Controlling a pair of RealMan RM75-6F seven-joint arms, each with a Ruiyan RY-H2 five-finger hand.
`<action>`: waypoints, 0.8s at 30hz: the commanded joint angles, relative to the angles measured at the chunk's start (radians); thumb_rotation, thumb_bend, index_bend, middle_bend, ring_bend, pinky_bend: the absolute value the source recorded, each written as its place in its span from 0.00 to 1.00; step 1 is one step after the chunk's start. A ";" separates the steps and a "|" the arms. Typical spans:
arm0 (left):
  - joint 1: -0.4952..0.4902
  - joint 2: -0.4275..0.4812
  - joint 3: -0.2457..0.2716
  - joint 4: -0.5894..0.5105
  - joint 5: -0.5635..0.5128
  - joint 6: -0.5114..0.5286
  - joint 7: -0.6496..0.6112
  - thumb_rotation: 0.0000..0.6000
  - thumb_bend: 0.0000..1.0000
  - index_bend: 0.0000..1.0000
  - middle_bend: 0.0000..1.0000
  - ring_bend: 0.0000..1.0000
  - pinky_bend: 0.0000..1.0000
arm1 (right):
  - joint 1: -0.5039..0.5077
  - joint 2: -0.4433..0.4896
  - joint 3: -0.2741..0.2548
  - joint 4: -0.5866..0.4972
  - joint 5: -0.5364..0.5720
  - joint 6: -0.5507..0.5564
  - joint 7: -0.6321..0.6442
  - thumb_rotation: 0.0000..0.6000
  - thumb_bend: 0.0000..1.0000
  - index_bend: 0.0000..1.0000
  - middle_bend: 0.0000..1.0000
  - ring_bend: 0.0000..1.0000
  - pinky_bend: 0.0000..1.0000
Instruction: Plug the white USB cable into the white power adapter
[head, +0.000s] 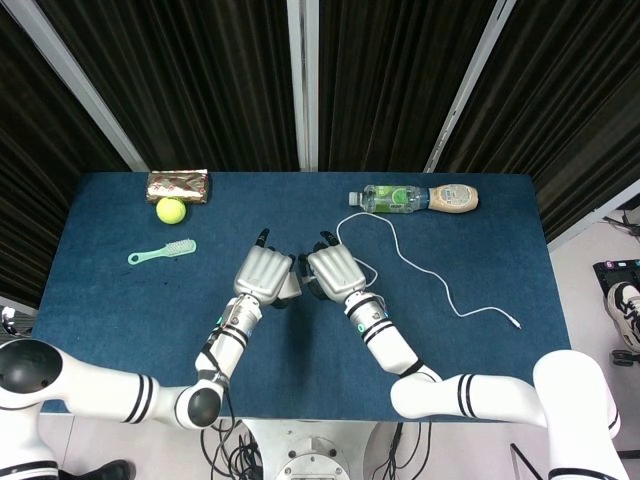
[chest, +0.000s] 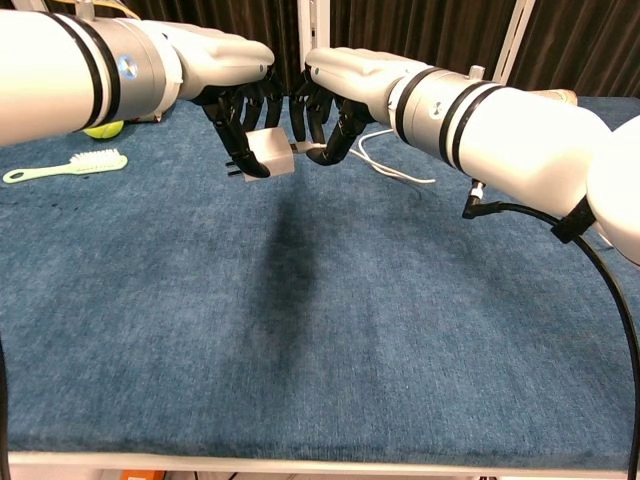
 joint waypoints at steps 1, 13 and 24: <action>0.001 -0.001 0.000 0.003 -0.002 -0.001 -0.001 0.83 0.19 0.50 0.49 0.37 0.05 | 0.000 0.000 0.000 0.000 0.001 0.001 0.001 1.00 0.52 0.67 0.52 0.30 0.12; 0.005 -0.007 -0.004 0.007 0.004 -0.001 -0.006 0.82 0.19 0.50 0.49 0.37 0.06 | 0.003 -0.012 -0.001 0.003 0.005 0.002 0.006 1.00 0.52 0.67 0.52 0.30 0.12; 0.016 0.004 0.001 0.001 0.018 -0.007 -0.019 0.82 0.19 0.50 0.49 0.37 0.06 | -0.004 -0.003 -0.008 -0.001 0.007 0.002 0.006 1.00 0.29 0.50 0.45 0.28 0.06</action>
